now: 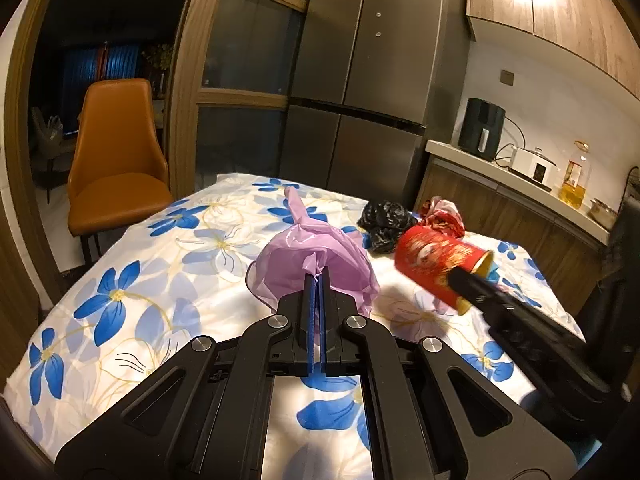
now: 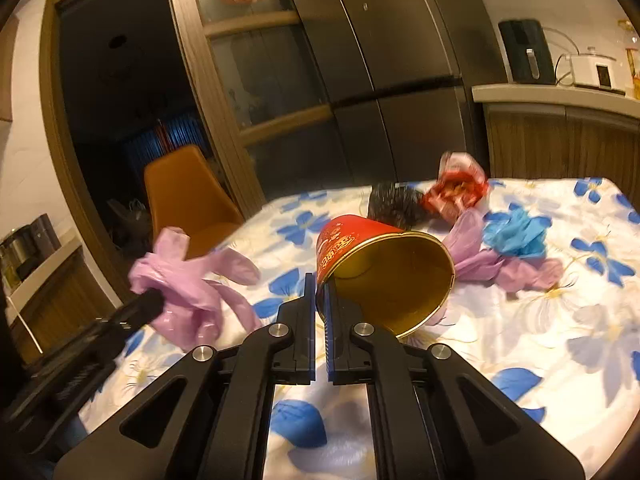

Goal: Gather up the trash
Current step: 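Carry the purple glove and red can with both tools over the black bin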

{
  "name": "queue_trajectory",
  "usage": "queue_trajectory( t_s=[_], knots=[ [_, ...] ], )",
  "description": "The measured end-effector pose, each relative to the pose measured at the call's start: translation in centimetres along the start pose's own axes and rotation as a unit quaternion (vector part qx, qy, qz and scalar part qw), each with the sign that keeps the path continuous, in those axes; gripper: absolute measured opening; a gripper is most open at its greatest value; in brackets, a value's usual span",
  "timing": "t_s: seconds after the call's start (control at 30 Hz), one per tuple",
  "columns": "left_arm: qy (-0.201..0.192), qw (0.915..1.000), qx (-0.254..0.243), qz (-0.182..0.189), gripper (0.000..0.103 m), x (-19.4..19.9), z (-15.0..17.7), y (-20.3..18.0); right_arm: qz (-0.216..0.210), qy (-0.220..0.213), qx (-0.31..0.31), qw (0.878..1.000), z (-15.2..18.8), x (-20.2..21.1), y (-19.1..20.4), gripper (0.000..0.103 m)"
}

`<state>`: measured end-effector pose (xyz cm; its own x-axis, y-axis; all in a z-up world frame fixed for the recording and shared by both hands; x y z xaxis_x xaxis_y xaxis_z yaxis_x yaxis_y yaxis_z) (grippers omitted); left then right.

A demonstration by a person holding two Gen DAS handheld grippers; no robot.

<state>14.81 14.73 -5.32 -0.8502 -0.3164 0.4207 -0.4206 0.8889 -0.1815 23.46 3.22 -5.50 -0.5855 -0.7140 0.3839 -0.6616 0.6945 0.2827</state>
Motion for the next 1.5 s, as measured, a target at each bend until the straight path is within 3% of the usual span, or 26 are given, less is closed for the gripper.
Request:
queue_trajectory(
  t_s=[0.33, 0.67, 1.1, 1.5],
  knots=[
    [-0.007, 0.9992, -0.025, 0.032, 0.000, 1.6, 0.0, -4.0, 0.030, -0.042, -0.013, 0.999, -0.3, 7.1, -1.8, 0.004],
    [-0.011, 0.9936, -0.070, 0.088, 0.000, 2.8, 0.3, -12.0, 0.091, -0.086, -0.027, 0.992, -0.9, 14.3, -5.9, 0.004],
    [-0.028, 0.9798, -0.127, 0.152, 0.000, 4.5, 0.8, -22.2, 0.171, -0.150, -0.055, 0.972, -1.2, 23.6, -12.4, 0.004],
    [-0.038, 0.9647, -0.165, 0.202, 0.000, 4.6, 1.2, -30.3, 0.237, -0.188, -0.078, 0.950, -1.4, 28.8, -17.7, 0.004]
  ],
)
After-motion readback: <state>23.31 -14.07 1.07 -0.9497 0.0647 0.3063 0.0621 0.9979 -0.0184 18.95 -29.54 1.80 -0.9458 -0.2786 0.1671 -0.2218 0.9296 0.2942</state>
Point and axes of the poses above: each gripper's, at about its wrist camera, not at the fingertips, and x roughly against the way its jaws point, y to its left, z to its underside, the point moved 5 cm from there along -x, roughly the way its jaws point, and after that the axes turned 1 degree about x, right-handed, at the moved point
